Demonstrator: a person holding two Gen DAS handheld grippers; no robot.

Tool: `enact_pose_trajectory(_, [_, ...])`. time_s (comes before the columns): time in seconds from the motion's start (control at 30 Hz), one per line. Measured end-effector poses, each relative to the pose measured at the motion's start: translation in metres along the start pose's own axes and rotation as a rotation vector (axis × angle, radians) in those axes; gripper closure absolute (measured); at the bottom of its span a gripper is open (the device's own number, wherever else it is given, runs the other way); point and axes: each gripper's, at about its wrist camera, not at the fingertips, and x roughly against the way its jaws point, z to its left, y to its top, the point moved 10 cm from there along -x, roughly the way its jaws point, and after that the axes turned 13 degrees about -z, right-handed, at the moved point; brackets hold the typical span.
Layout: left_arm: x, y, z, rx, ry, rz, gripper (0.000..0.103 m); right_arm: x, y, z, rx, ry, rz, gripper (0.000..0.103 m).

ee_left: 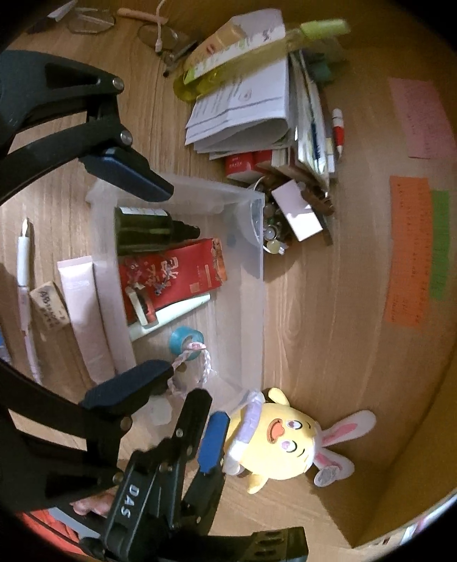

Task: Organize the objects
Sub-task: 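Open both tools in the box and withdraw toward the remaining desk items, then grasp the light blue bottle with the left tool while the right tool grasps the white pen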

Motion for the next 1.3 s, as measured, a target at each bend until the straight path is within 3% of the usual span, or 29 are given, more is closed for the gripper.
enact_pose_trajectory(0.3, [0.026,-0.024,0.003,-0.041,0.013,0.022,0.007,0.034,-0.016,0.017,0.051,0.025,-0.007,0.059])
enact_pose_trajectory(0.6, [0.042,-0.066,0.025,-0.026,0.058,0.087,0.007,0.038,-0.065,0.047,0.085,0.115,0.097,0.056])
enact_pose_trajectory(0.83, [0.065,-0.1,0.025,0.01,0.037,0.134,0.007,0.028,-0.103,0.083,0.152,0.196,0.185,0.057])
enact_pose_trajectory(0.9, [0.069,-0.107,0.022,0.01,0.028,0.143,0.007,0.023,-0.112,0.095,0.184,0.23,0.211,0.061])
enact_pose_trajectory(1.03, [0.076,-0.121,0.013,0.003,0.004,0.165,0.007,0.015,-0.127,0.108,0.207,0.269,0.268,0.081])
enact_pose_trajectory(1.3, [0.084,-0.139,-0.014,-0.046,-0.041,0.199,0.007,0.024,-0.131,0.109,0.25,0.263,0.258,0.086])
